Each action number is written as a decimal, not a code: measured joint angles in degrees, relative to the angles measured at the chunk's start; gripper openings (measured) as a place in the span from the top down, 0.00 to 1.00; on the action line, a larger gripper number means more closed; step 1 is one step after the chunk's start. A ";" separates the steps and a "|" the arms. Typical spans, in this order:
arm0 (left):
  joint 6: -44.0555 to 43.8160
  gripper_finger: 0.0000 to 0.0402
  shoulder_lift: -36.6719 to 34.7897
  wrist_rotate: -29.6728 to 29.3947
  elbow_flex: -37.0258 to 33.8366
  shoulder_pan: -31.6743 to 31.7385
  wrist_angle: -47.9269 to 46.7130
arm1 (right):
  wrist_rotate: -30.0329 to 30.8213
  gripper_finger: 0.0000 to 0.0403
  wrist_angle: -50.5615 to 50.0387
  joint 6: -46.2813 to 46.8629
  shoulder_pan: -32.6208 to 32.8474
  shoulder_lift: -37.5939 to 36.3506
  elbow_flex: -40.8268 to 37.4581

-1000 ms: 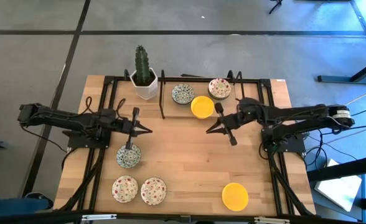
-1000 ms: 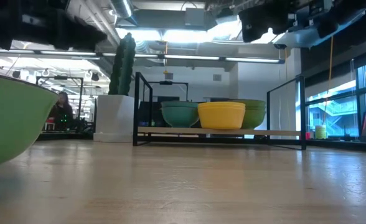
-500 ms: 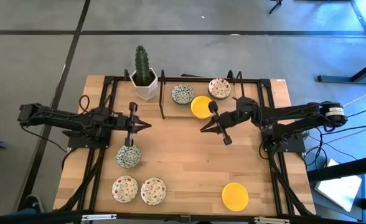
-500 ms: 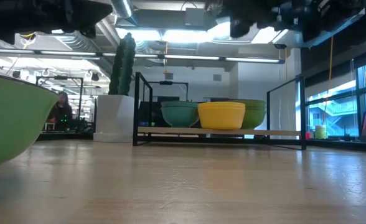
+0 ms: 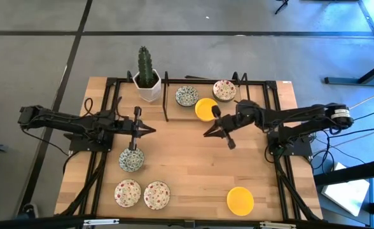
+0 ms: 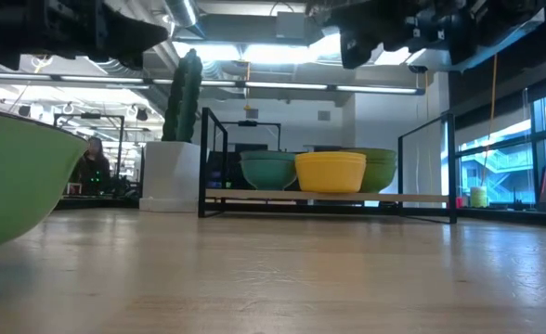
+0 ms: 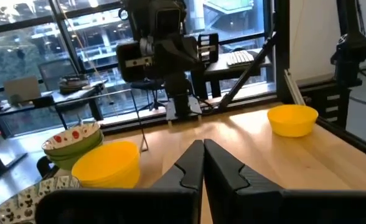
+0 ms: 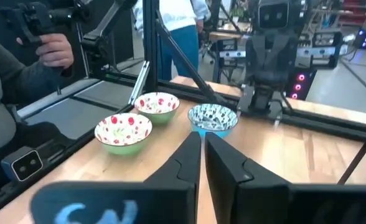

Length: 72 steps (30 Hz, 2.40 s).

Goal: Pick & Place Mini bowls
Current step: Stack the yellow bowl on top of the yellow bowl on the shelf

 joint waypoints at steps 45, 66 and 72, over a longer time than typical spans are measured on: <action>-8.52 0.98 8.39 -7.50 0.00 -0.04 2.76 | 25.89 0.99 -45.43 8.54 7.34 2.42 15.86; -16.15 0.99 8.50 -7.41 0.00 -0.21 3.40 | 34.56 0.97 -85.43 31.00 20.49 2.37 25.69; -18.47 0.99 10.36 -9.92 0.00 -2.60 3.43 | 40.30 0.97 -84.23 30.28 20.48 2.33 23.73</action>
